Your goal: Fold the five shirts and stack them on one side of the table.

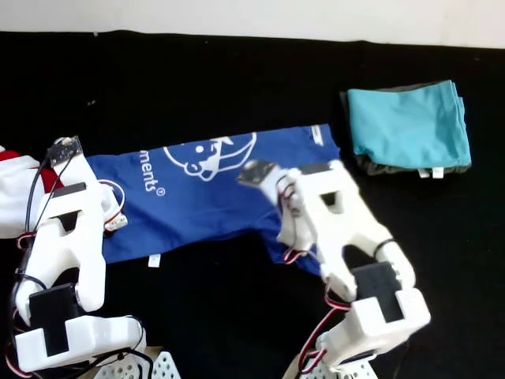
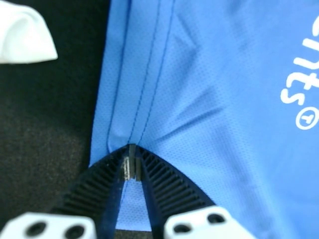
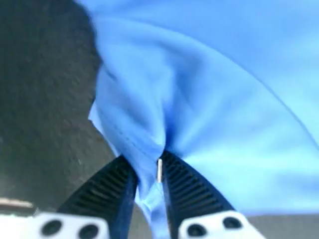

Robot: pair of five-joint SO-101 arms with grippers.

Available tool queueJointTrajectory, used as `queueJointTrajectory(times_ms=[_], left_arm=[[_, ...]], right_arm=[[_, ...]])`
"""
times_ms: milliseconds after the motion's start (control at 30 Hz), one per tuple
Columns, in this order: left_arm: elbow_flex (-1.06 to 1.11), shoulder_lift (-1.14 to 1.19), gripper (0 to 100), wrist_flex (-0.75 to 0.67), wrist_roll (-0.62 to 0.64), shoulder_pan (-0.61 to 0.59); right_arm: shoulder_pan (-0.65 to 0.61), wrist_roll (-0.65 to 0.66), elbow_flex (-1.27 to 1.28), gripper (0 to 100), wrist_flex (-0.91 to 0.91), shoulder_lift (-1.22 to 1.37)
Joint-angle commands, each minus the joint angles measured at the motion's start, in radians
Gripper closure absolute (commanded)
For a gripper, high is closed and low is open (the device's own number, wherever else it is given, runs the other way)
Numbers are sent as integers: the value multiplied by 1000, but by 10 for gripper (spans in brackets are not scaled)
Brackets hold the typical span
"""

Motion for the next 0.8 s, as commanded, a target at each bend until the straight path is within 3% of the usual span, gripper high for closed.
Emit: queueJointTrajectory(times_ms=[0,233,533,767], left_arm=[[4,1,991,-29,3,7],[4,1,991,-29,3,7],[4,1,991,-29,3,7],[4,1,991,-29,3,7]], right_arm=[[77,14,-173,992,91,-85],[113,14,-435,992,127,1],[108,5,-851,980,125,381],[128,-304,-1184,810,127,599]])
